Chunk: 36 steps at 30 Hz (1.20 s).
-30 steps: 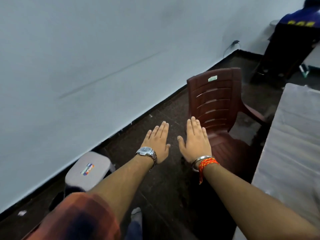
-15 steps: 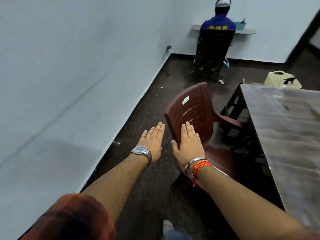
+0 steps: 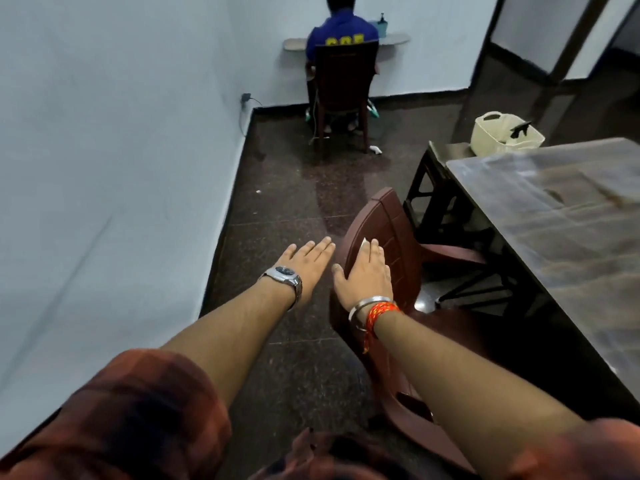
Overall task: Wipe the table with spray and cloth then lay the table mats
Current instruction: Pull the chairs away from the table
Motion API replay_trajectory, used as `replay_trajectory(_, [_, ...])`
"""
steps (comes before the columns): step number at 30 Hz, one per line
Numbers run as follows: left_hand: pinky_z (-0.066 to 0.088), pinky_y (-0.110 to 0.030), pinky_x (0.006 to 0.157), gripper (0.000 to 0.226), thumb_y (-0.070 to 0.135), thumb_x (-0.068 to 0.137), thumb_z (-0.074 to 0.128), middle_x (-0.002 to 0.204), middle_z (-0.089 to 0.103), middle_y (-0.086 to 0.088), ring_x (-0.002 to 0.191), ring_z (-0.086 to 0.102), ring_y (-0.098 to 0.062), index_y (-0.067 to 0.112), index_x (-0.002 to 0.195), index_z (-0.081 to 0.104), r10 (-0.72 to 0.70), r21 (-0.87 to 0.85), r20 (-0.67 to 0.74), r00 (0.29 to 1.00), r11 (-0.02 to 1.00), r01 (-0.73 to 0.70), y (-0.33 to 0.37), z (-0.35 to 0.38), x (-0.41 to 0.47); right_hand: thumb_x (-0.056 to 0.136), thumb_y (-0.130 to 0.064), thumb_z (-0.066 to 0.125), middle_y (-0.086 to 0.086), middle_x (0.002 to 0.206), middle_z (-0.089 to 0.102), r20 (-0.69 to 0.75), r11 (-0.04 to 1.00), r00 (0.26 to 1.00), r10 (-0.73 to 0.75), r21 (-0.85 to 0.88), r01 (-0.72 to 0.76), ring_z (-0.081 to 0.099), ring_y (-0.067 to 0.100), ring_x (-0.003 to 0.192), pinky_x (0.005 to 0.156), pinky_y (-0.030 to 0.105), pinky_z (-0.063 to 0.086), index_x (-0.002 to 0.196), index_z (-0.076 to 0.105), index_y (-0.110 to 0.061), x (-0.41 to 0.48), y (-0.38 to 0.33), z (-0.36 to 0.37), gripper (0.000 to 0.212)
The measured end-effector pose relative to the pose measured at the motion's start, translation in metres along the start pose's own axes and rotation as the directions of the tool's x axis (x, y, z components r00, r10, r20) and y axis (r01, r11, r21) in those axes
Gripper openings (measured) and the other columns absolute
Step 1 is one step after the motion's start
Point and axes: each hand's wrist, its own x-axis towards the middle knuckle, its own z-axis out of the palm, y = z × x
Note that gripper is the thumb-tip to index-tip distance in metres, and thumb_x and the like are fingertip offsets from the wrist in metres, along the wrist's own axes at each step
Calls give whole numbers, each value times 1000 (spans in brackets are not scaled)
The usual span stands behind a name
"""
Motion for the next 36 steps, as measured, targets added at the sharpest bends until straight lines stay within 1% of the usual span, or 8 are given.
replay_trajectory(8, [3, -47, 118, 96, 15, 88, 59, 161, -16, 6, 149, -4, -18, 22, 152, -12, 416, 193, 49, 908, 888, -417, -40, -2, 142, 80, -55, 58, 18, 163, 5, 62, 954, 952, 300, -9, -300, 3, 28, 151, 122, 44, 16, 153, 10, 0, 83, -12, 33, 103])
replay_trajectory(11, [4, -49, 117, 85, 22, 91, 56, 162, -5, 5, 149, -2, -21, 22, 154, -1, 637, 315, -4, 771, 732, -604, -42, -4, 192, 82, -48, 59, 22, 161, 12, 24, 882, 882, 472, 4, -472, 8, 31, 150, 121, 43, 18, 151, 14, 3, 102, -23, 57, 97])
replay_trajectory(13, [4, -49, 117, 70, 20, 91, 54, 160, 13, 2, 149, 2, -22, 20, 151, 18, 758, 363, -36, 651, 617, -698, -39, -5, 210, 83, -38, 59, 21, 155, 28, -28, 815, 814, 580, 28, -579, 23, 32, 146, 115, 42, 31, 145, 26, 2, 103, -35, 66, 81])
replay_trajectory(16, [8, -48, 118, 47, 19, 91, 52, 145, 40, 0, 145, 18, -24, 17, 136, 41, 894, 392, -40, 447, 426, -816, -35, -11, 224, 85, -25, 56, 12, 124, 58, -165, 694, 685, 710, -2, -720, 57, 33, 116, 82, 40, 49, 120, 43, -7, 104, -54, 71, 41])
replay_trajectory(20, [22, -45, 113, 30, 16, 92, 45, 124, 53, 0, 122, 44, -26, 21, 121, 53, 942, 419, -73, 329, 328, -847, -35, -16, 233, 88, -19, 54, 12, 109, 67, -245, 619, 629, 738, -124, -775, 66, 35, 99, 68, 36, 43, 110, 49, -10, 103, -63, 69, 24])
replay_trajectory(25, [32, -47, 96, 25, 14, 90, 48, 114, 51, 0, 111, 44, -27, 24, 110, 59, 977, 424, -76, 198, 211, -881, -47, -3, 233, 90, -12, 48, 12, 107, 66, -256, 579, 611, 749, -195, -791, 65, 37, 97, 73, 40, 47, 111, 51, -12, 90, -83, 75, 21])
replay_trajectory(30, [35, -35, 71, 23, 26, 91, 49, 110, 51, 3, 108, 44, -24, 27, 107, 65, 991, 365, 28, 131, 112, -924, -58, 9, 212, 96, -14, 40, 11, 108, 68, -242, 597, 663, 708, -296, -746, 65, 37, 99, 75, 41, 49, 114, 53, -15, 60, -93, 92, 22])
replay_trajectory(36, [45, -34, 70, 24, 23, 82, 55, 105, 67, -2, 99, 63, -27, 27, 104, 64, 988, 283, 87, 128, 98, -954, -58, 9, 162, 95, -14, 43, 12, 113, 66, -275, 540, 627, 729, -331, -774, 63, 38, 104, 80, 42, 49, 120, 52, -16, 19, -100, 97, 27])
